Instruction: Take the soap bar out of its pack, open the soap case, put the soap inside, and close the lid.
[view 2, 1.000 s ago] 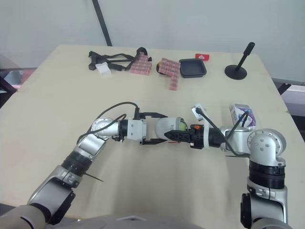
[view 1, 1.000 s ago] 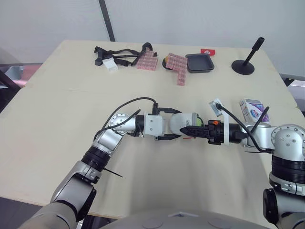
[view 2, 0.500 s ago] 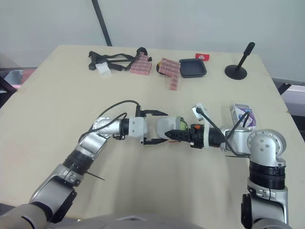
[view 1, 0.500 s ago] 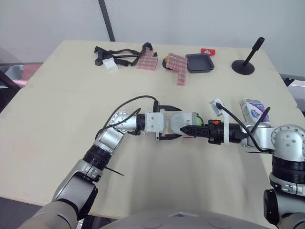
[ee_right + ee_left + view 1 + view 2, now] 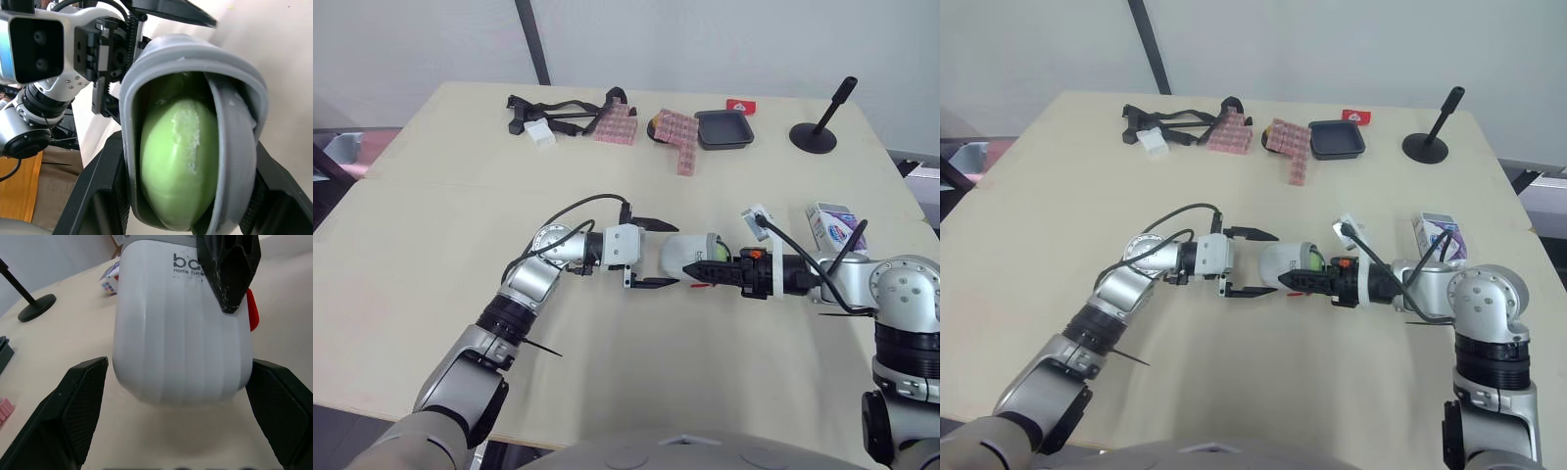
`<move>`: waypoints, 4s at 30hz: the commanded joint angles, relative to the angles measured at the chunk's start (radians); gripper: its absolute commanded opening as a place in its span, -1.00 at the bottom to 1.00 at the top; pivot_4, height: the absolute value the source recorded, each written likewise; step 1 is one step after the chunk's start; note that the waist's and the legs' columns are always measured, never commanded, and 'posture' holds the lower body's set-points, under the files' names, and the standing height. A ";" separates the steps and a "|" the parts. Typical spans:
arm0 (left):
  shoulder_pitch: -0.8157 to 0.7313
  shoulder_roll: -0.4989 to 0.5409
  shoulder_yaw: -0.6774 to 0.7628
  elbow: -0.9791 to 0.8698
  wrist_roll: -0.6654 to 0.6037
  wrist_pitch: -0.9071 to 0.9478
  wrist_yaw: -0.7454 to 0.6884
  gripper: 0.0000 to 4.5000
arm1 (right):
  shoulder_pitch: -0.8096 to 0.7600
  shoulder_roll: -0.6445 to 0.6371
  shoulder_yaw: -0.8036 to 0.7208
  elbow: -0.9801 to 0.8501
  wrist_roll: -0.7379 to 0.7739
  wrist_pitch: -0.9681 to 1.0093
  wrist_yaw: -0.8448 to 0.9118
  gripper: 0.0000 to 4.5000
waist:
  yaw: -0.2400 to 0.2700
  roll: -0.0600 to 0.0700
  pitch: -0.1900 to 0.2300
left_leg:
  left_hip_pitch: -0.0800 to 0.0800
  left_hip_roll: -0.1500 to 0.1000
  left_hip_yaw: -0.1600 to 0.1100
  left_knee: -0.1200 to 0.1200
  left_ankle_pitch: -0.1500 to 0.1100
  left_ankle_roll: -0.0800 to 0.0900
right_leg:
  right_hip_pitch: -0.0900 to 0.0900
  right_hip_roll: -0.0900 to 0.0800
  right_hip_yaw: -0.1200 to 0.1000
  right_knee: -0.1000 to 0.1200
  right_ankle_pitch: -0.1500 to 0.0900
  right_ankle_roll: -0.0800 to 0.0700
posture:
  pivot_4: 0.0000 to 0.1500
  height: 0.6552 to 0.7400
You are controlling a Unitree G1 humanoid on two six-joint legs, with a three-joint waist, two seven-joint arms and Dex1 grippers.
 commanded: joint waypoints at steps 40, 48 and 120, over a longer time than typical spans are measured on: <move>-0.153 -0.036 -0.048 -0.186 -0.108 0.661 -0.020 1.00 | -0.625 -0.535 1.003 -0.233 -0.805 -0.319 0.581 -0.07 | 0.000 0.002 0.002 | -0.004 0.001 -0.001 -0.002 0.000 -0.001 | 0.001 0.002 0.000 -0.001 0.000 0.000 | 1.00 1.00; -0.165 -0.076 -0.060 -0.135 -0.090 0.639 -0.032 1.00 | -0.648 -0.498 1.028 -0.203 -0.877 -0.356 0.623 -0.07 | 0.001 0.002 0.002 | -0.004 0.001 0.000 -0.001 0.000 -0.001 | 0.001 0.002 0.000 0.001 0.000 0.000 | 1.00 1.00; -0.144 -0.095 -0.065 -0.071 -0.030 0.486 -0.095 -0.17 | -0.547 -0.430 0.938 -0.178 -0.944 -0.407 0.682 0.99 | 0.000 0.002 0.001 | -0.003 0.003 0.000 0.005 0.000 0.000 | 0.000 0.002 0.001 0.009 0.000 0.000 | 1.00 1.00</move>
